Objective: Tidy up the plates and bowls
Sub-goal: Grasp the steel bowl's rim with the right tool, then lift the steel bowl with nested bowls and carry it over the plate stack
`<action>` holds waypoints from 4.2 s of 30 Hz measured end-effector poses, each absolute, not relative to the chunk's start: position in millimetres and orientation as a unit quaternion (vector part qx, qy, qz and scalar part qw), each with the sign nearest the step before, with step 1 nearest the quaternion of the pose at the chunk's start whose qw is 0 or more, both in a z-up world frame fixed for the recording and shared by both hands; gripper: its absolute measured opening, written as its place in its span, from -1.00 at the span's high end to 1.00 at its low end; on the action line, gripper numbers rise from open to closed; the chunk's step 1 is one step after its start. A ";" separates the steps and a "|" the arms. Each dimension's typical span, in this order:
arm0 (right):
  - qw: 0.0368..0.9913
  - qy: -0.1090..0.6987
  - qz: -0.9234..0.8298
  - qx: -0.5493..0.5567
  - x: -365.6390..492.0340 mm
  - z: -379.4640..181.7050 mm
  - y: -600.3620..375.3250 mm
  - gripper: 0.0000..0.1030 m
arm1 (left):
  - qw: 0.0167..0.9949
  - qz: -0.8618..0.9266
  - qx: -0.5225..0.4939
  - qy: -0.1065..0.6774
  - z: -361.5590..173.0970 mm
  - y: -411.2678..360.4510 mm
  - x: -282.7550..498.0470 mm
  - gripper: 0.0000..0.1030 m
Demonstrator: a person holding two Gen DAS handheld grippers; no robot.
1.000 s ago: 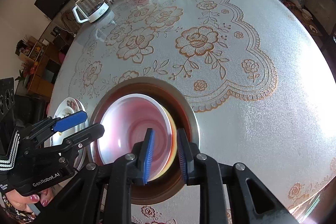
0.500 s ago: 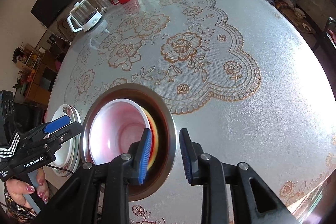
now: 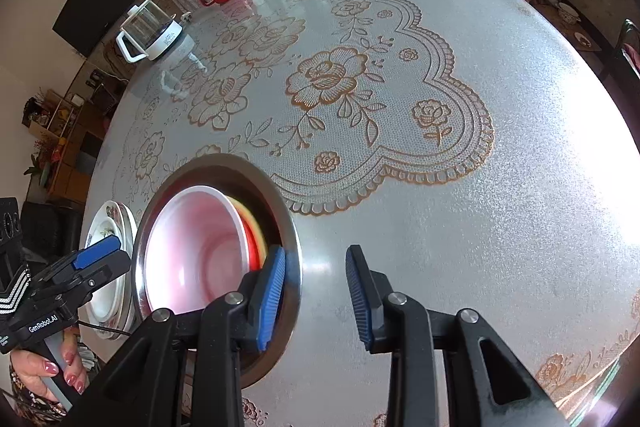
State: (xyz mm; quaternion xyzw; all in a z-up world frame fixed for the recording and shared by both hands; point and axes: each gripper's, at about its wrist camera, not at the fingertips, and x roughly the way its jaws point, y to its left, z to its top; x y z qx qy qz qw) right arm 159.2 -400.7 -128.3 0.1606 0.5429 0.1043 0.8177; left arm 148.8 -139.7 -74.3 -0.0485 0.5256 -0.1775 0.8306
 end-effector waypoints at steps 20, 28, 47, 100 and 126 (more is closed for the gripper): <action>0.794 0.567 0.144 0.166 169.0 -144.0 -399.1 0.58 | 0.821 -0.184 -0.022 0.539 -86.7 -142.5 158.3 0.50; 0.790 0.573 0.147 0.162 170.5 -146.6 -397.6 0.58 | 0.816 -0.178 -0.011 0.549 -94.8 -139.3 159.5 0.58; 0.774 0.591 0.161 0.162 174.1 -158.3 -389.0 0.63 | 0.803 -0.189 0.028 0.565 -105.7 -150.6 165.3 0.63; 0.809 0.546 0.181 0.122 163.1 -82.8 -303.2 0.81 | 0.834 -0.191 -0.077 0.512 -46.4 -55.1 125.5 0.72; 0.782 0.563 0.245 0.106 179.5 -108.2 -153.9 0.81 | 0.841 -0.101 -0.086 0.524 -71.0 78.5 112.9 0.72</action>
